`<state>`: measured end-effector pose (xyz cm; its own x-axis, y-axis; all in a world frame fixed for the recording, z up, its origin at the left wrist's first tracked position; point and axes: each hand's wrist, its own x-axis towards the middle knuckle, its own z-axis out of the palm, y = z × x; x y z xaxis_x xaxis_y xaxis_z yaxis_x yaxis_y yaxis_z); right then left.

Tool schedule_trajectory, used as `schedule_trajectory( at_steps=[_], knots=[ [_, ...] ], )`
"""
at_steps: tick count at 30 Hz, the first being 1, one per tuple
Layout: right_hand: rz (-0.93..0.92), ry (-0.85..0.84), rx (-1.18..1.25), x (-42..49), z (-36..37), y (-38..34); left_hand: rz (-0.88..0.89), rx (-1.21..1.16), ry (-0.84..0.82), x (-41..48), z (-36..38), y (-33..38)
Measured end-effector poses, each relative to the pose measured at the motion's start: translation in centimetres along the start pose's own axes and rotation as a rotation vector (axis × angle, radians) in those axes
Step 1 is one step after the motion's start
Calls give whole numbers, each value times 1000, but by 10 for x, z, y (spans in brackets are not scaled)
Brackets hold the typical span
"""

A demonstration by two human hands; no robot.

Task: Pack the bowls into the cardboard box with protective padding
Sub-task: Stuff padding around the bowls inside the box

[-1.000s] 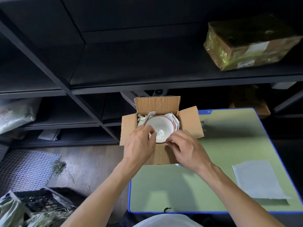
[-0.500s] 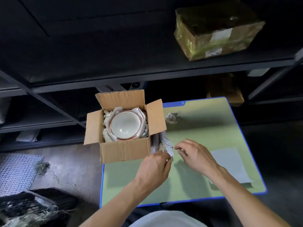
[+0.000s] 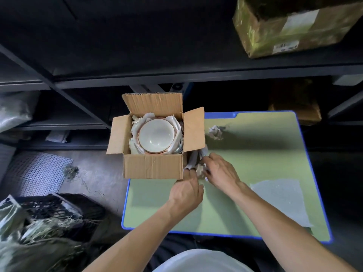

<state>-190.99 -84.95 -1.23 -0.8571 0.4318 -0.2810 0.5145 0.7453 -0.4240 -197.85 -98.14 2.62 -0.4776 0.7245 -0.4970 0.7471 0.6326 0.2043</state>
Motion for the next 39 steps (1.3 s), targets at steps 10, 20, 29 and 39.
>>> schedule_trajectory(
  at_steps=[10, 20, 29, 39],
  knots=[
    [145, -76, 396, -34, -43, 14, 65, -189, 106, 1, 8, 3],
    [181, -36, 710, -62, -58, 13, 309, -365, 225, -13, -10, 21],
    [50, 155, 721, -56, -92, -13, 287, -512, 387, -27, -56, 29],
    [-14, 242, 706, -28, -127, -75, 233, -641, 453, -31, -100, -7]
  ],
)
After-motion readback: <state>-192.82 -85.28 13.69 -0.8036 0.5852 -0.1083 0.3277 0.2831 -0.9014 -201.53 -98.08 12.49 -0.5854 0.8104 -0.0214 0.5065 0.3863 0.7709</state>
